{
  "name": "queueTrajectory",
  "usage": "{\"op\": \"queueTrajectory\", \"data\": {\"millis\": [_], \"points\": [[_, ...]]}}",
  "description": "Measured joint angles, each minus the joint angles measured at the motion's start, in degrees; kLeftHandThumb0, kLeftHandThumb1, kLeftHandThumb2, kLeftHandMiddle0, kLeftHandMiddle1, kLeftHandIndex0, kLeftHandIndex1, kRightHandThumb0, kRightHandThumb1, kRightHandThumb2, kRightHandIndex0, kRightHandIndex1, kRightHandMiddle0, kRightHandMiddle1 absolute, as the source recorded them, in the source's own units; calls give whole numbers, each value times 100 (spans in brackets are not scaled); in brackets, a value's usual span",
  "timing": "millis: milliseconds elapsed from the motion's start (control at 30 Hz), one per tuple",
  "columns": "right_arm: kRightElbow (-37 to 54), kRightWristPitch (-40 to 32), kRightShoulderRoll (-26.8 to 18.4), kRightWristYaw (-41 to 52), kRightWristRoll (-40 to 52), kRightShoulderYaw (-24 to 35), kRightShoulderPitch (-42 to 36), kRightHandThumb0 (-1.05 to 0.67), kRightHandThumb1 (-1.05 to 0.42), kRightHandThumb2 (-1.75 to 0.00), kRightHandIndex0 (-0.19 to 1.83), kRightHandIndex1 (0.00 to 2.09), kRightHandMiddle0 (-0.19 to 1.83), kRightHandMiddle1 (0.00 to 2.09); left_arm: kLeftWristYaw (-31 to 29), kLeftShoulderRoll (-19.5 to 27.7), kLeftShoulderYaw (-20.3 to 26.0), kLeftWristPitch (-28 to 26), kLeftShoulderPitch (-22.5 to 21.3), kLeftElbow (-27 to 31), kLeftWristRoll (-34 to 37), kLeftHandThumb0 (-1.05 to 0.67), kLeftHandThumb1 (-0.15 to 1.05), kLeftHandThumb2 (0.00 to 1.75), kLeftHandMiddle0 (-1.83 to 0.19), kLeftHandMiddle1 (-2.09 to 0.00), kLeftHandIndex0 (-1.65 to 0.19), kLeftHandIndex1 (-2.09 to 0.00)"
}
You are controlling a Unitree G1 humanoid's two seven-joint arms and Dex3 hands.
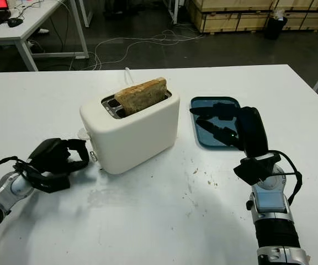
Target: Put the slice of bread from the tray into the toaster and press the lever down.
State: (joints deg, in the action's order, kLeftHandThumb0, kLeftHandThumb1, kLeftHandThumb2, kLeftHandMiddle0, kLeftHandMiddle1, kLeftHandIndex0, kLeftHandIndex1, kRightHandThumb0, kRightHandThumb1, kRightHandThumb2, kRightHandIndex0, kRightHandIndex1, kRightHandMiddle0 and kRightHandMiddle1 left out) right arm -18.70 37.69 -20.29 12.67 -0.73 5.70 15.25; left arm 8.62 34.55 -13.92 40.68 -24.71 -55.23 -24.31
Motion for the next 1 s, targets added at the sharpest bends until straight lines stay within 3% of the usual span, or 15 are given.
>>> {"op": "queueTrajectory", "data": {"millis": [233,400,667,833,900,967,1000], "points": [[0,-1,15,40,6,-3,4,-23,-92,-5,85,85,113,1,-70,204,713,-133,222,1053,350,-105,92,52,-157,-175,-87,-170],[0,-4,16,40,6,-3,4,-24,-92,-5,85,85,113,1,-160,325,1172,-80,349,1624,593,-105,92,58,-157,-175,-78,-174],[1,-25,17,45,5,-6,4,-24,-92,-5,86,87,113,1,-884,441,1412,125,436,2252,977,-105,92,56,-157,-175,-111,-175],[0,-24,18,43,-6,-6,5,-24,-92,-5,85,87,113,1,-1597,509,1411,-25,444,2738,1040,-105,92,52,-157,-175,-121,-175],[1,-25,18,46,2,-6,5,-25,-92,-5,84,87,113,1,-1760,509,1410,-78,446,2881,1035,-105,92,52,-157,-175,-117,-175],[1,-26,19,50,4,-6,5,-24,-92,-5,84,87,112,1,-1821,508,1410,-119,448,2979,1022,-105,92,52,-157,-175,-101,-175],[1,-27,19,51,3,-6,5,-24,-92,-5,84,87,112,1,-1823,503,1411,-128,458,3028,1020,-105,92,53,-157,-175,-83,-172]]}}
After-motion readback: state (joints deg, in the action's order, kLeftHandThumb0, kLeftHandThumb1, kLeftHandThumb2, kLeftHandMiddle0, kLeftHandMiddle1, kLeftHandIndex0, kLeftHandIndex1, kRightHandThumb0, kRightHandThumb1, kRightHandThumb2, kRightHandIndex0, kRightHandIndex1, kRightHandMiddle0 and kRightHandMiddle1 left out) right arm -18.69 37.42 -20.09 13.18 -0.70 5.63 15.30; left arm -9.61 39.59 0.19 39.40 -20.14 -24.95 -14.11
